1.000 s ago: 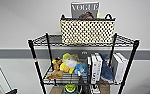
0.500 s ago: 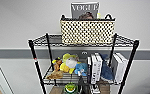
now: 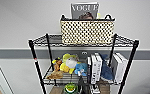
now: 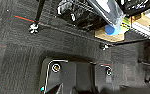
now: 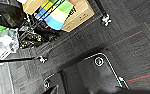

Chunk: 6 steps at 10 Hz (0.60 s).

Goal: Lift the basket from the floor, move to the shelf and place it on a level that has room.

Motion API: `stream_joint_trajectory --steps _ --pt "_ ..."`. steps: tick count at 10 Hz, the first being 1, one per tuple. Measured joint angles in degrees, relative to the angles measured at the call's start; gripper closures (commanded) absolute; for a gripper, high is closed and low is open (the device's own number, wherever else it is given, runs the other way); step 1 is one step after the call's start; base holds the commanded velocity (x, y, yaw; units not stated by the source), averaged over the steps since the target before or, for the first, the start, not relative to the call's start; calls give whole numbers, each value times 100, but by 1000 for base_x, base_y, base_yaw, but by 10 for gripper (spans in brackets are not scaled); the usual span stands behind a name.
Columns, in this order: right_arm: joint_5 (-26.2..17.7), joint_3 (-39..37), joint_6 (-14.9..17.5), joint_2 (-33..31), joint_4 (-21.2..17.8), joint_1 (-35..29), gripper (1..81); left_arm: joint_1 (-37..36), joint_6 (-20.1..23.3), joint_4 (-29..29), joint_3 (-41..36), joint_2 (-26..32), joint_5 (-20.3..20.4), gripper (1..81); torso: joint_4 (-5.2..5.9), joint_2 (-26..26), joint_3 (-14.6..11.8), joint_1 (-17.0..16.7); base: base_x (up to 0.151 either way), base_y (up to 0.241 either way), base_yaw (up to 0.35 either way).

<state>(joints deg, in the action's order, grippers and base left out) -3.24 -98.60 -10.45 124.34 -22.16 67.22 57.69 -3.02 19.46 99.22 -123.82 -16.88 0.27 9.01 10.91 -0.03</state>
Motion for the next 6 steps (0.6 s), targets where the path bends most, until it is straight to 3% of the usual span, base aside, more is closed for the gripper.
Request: stream_joint_trajectory --steps 6 --pt "262 -1003 452 1115 0 613 10 681 240 -17 1065 -1085 211 10 0 2 -2 -5 0 0 0"
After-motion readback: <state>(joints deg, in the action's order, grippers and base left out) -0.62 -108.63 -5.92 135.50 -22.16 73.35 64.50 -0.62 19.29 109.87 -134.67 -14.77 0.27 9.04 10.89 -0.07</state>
